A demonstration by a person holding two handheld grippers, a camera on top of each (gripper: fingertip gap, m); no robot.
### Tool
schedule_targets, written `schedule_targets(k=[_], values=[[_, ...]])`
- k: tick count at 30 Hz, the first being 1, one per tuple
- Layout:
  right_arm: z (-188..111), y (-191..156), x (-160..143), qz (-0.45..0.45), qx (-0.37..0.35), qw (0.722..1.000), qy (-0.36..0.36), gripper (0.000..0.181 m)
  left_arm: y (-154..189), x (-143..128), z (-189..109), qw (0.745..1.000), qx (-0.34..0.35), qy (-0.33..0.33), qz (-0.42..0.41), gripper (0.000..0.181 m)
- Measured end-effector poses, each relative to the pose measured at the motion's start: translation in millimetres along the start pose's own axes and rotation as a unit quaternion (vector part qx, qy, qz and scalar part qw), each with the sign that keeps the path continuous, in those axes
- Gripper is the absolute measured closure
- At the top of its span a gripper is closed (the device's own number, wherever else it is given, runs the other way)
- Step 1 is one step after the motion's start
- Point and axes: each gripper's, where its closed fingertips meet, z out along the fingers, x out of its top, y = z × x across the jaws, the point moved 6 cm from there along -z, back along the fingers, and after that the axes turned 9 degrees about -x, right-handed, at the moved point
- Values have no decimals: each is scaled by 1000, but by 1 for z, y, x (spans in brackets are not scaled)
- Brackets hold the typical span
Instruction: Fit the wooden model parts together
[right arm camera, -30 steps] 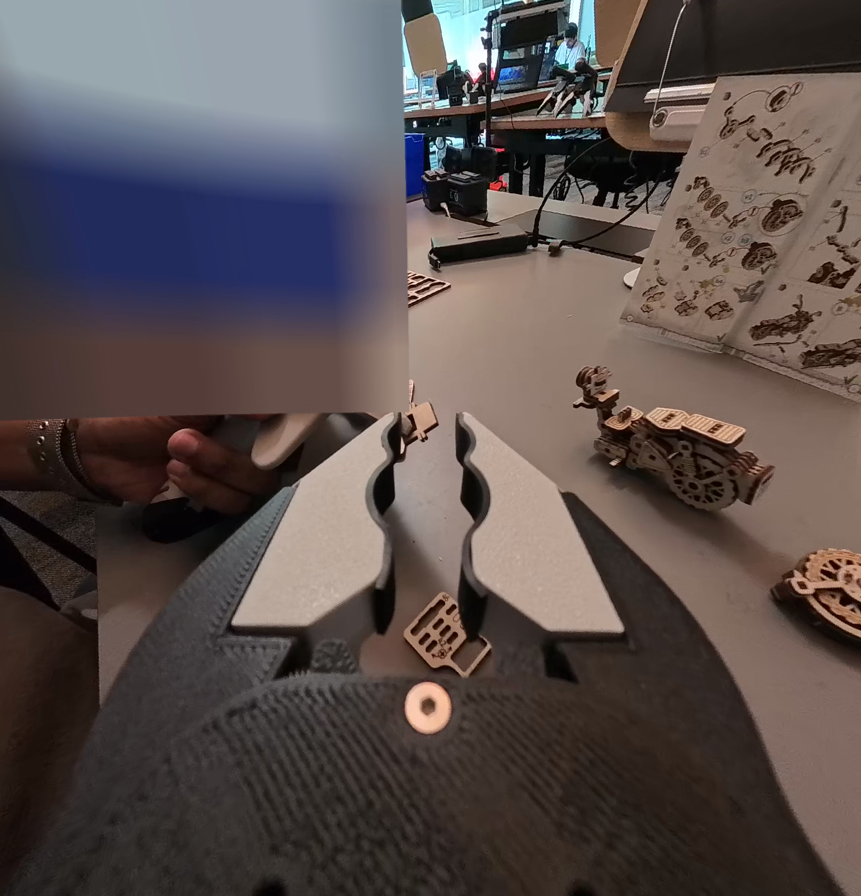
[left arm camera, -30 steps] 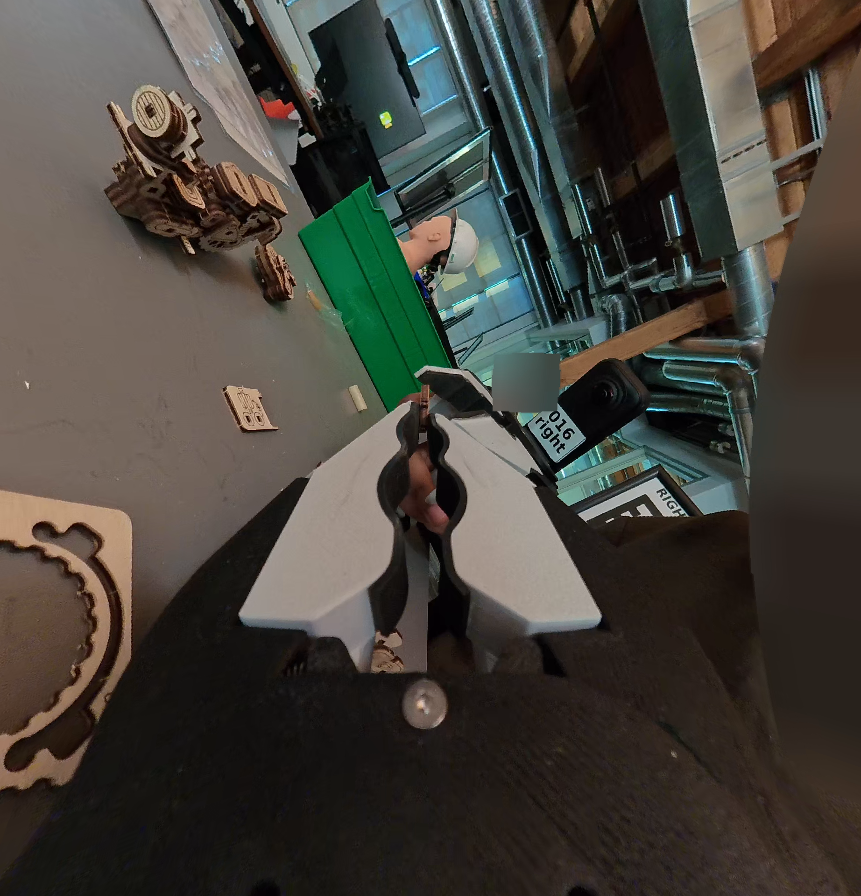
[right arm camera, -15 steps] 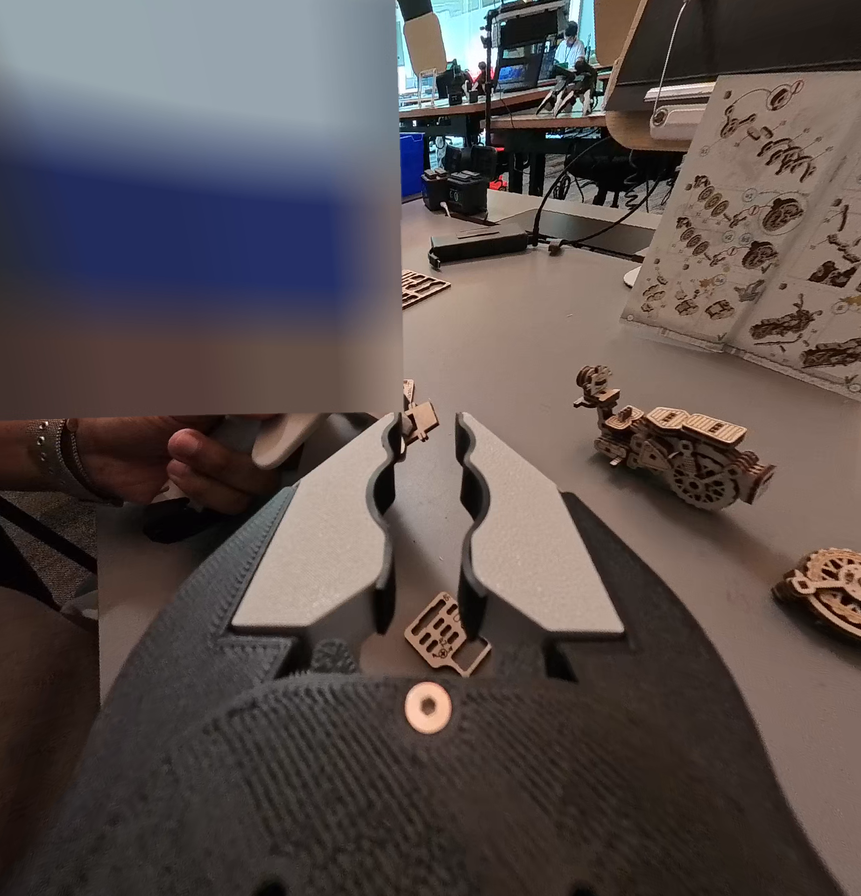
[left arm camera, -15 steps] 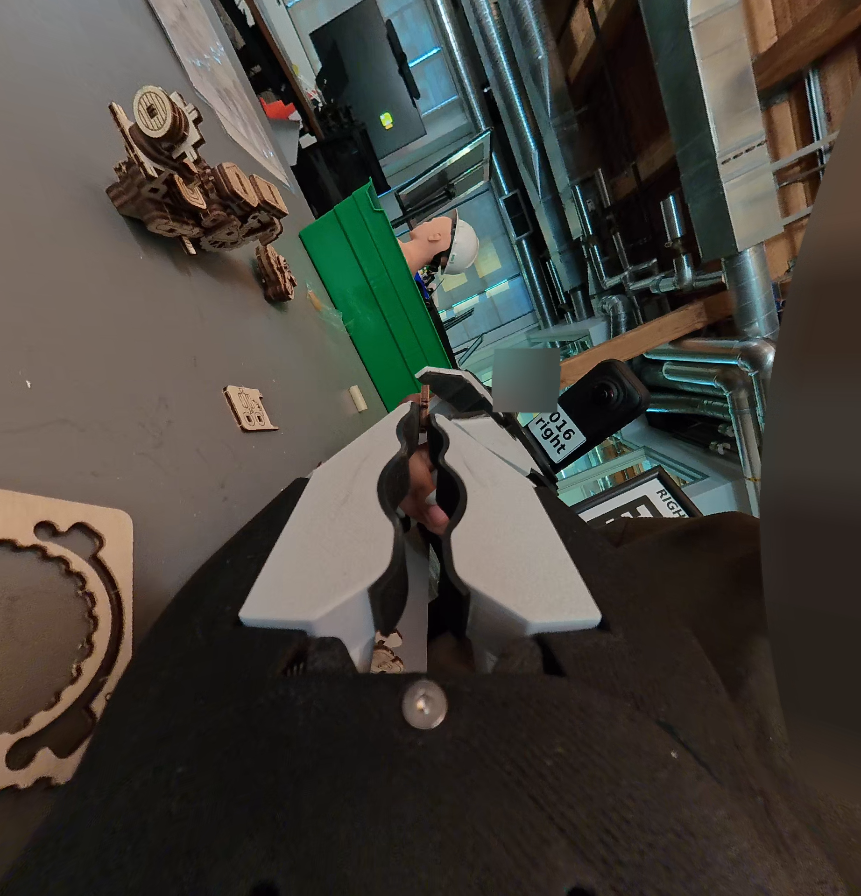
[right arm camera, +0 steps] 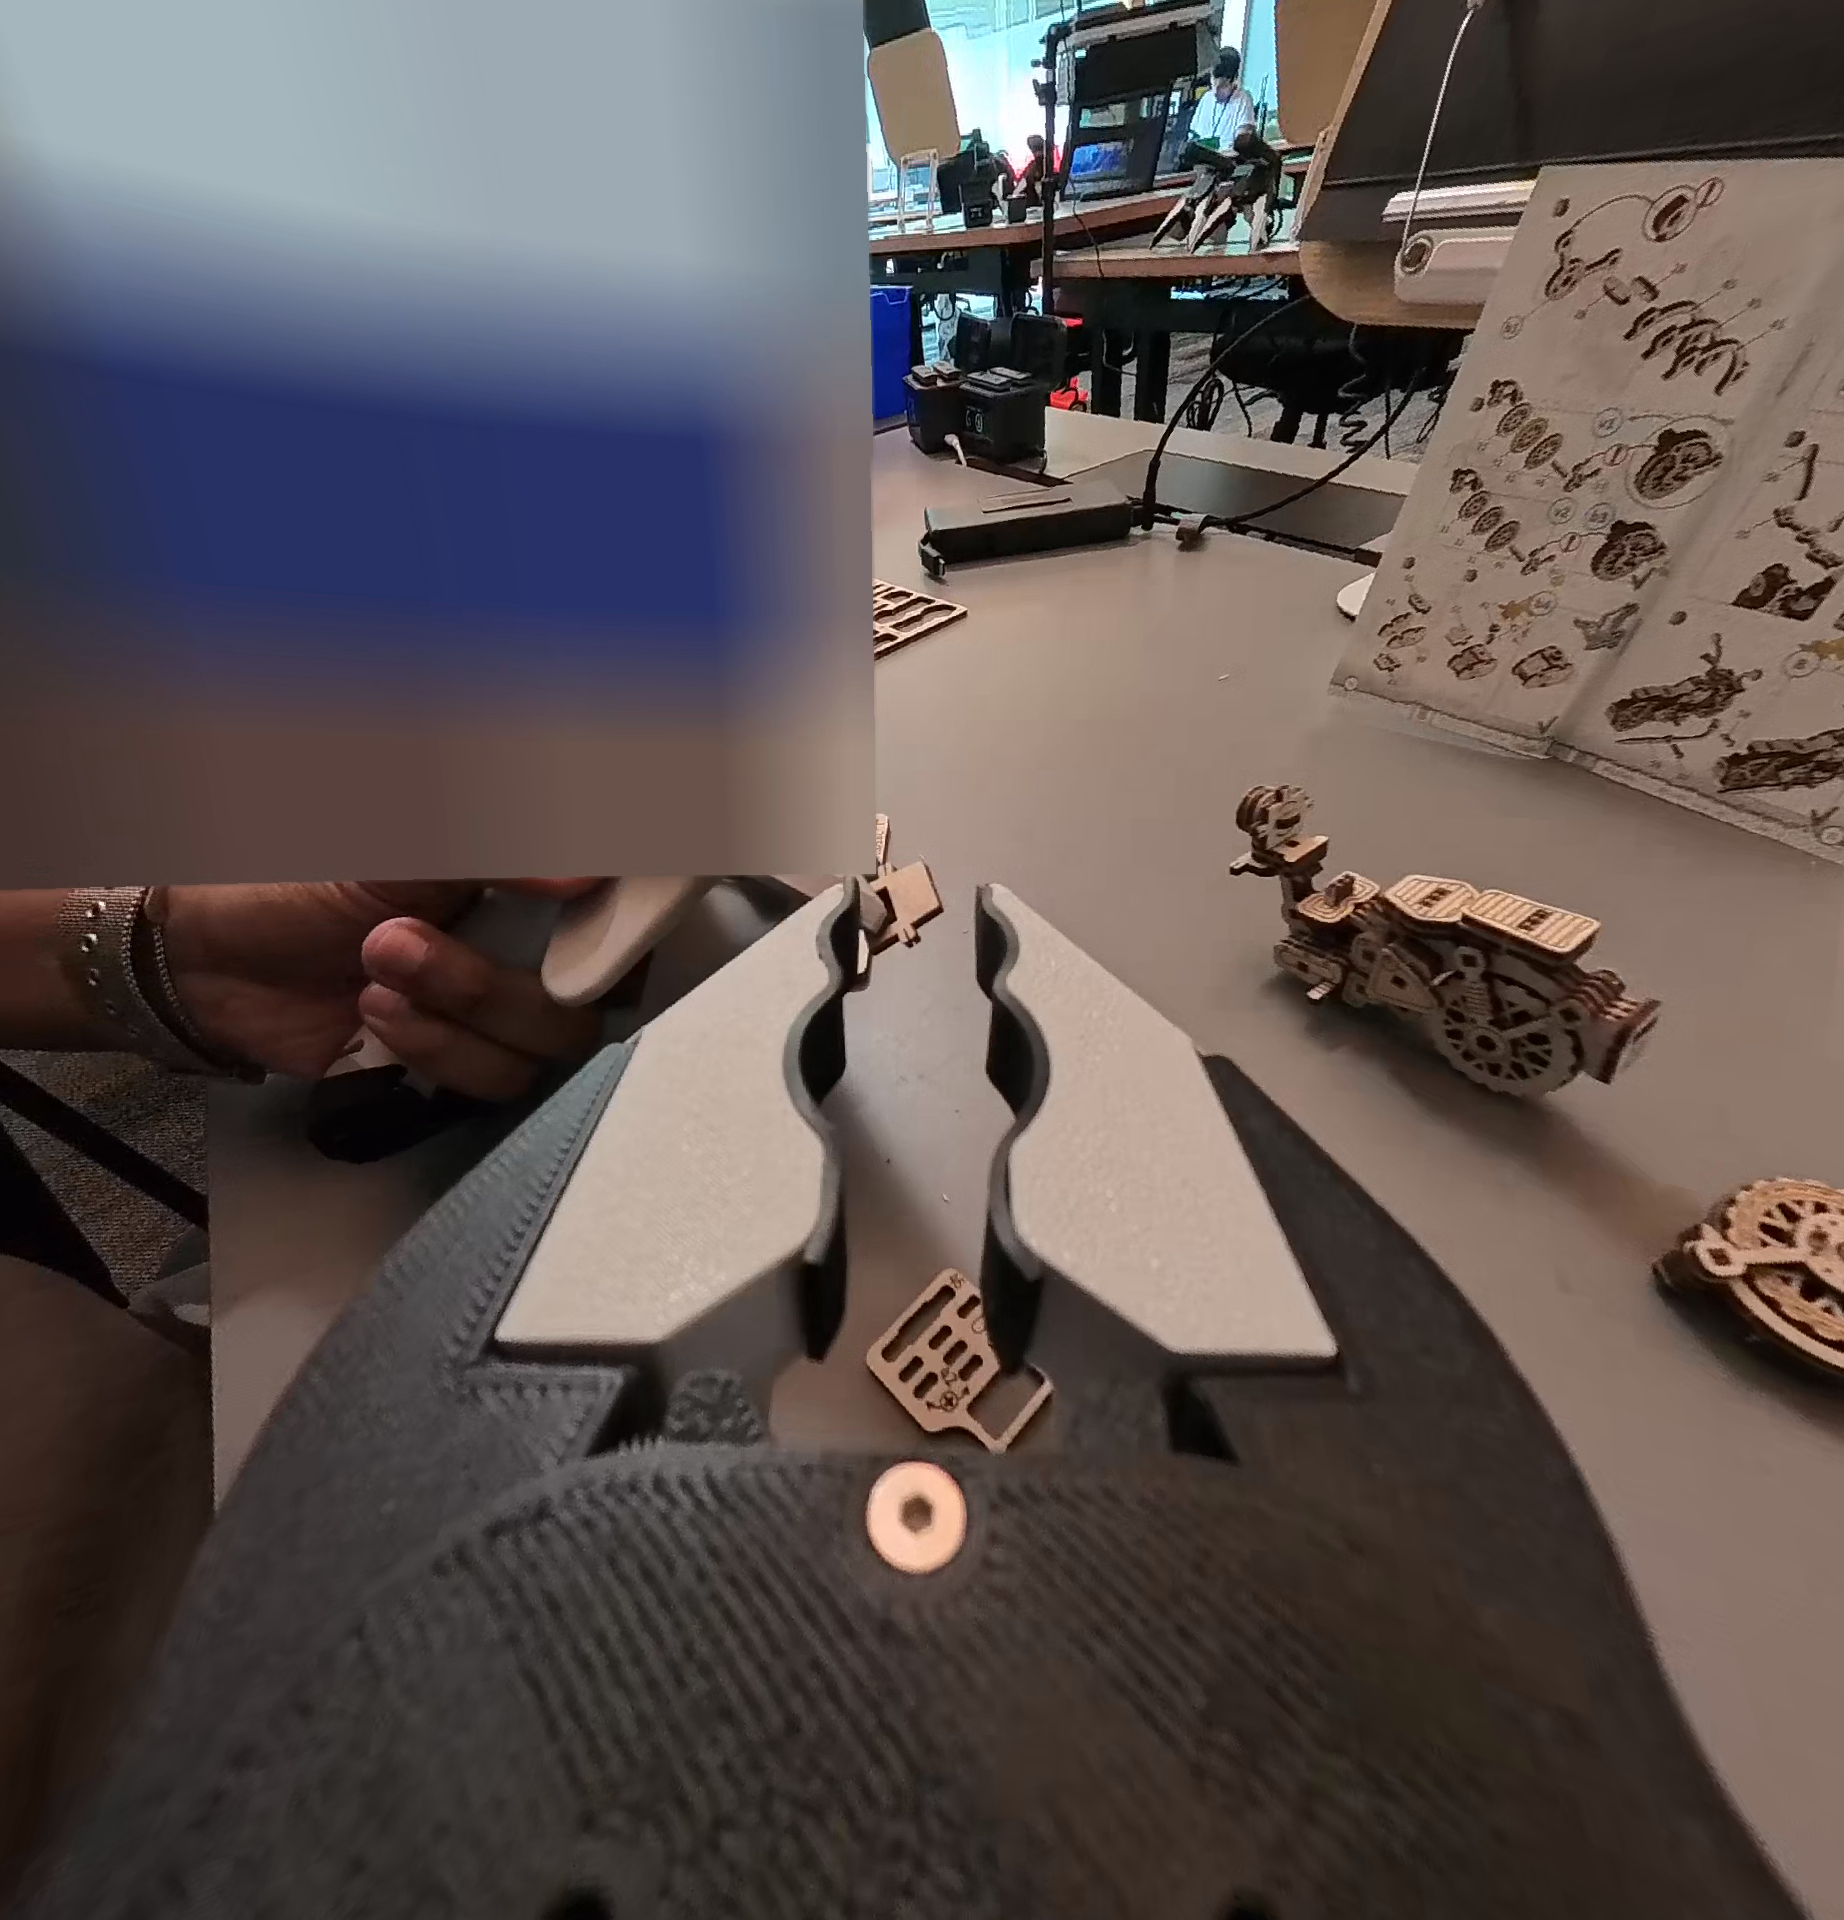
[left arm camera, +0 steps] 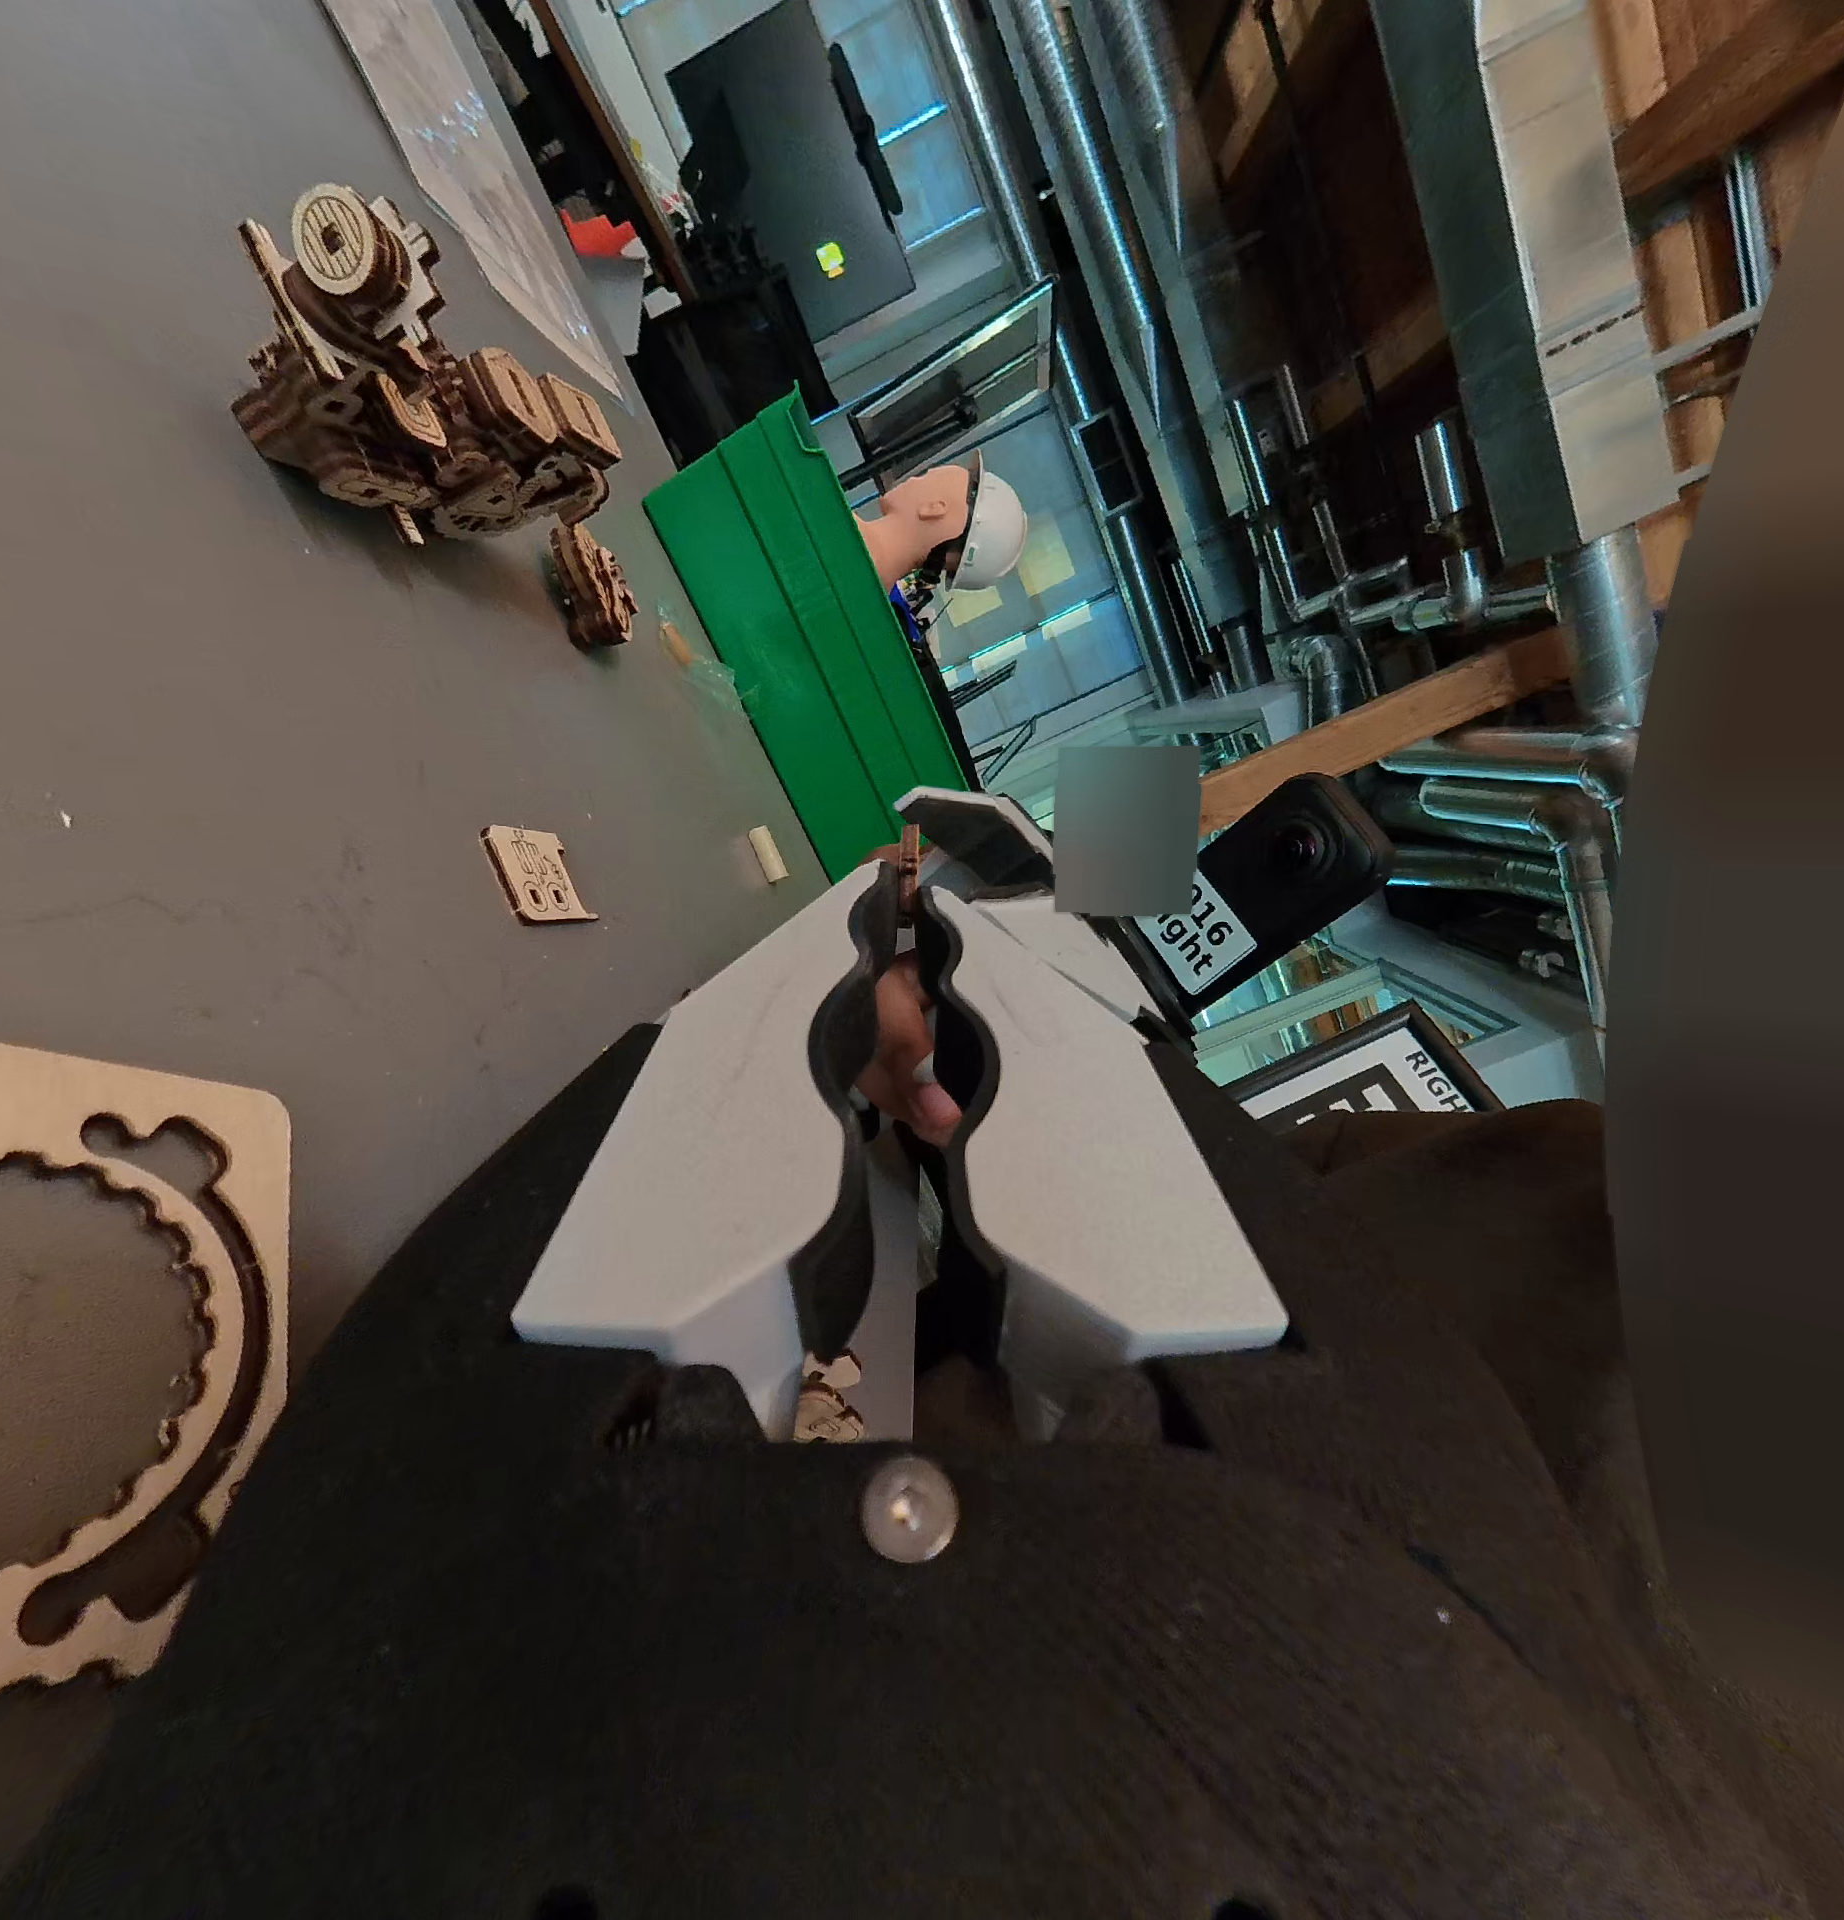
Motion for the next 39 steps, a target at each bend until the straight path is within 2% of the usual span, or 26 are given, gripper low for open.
schedule_targets(k=[6, 10, 15, 18, 22, 27, 33, 39], values=[[-9, 4, 11, -7, -2, 999, 49, 172, 0, 0, 0, 1000, -2, 0, -1, 181], [-5, 7, 7, 15, 5, 1000, 25, 171, 1, -1, 1, 1000, -5, -3, -4, 181], [-1, 14, 0, 7, -27, 1000, -3, 172, 1, -6, 4, 1000, -6, -24, -9, 181], [0, 10, -2, 1, -16, 1000, -11, 169, 1, -11, 7, 999, -3, -46, -2, 181], [0, 9, -4, 2, -10, 1000, -17, 173, 1, -11, 7, 998, 7, -55, 12, 181], [-1, 15, -3, 56, 14, 998, -21, 169, 2, -9, 6, 998, 16, -55, 23, 181], [1, 19, -7, 182, 82, 978, -55, 156, 6, -15, 10, 986, 55, -107, 111, 181], [4, 22, -16, 203, 76, 972, -93, 154, 4, -13, 8, 986, 64, -102, 111, 181]])
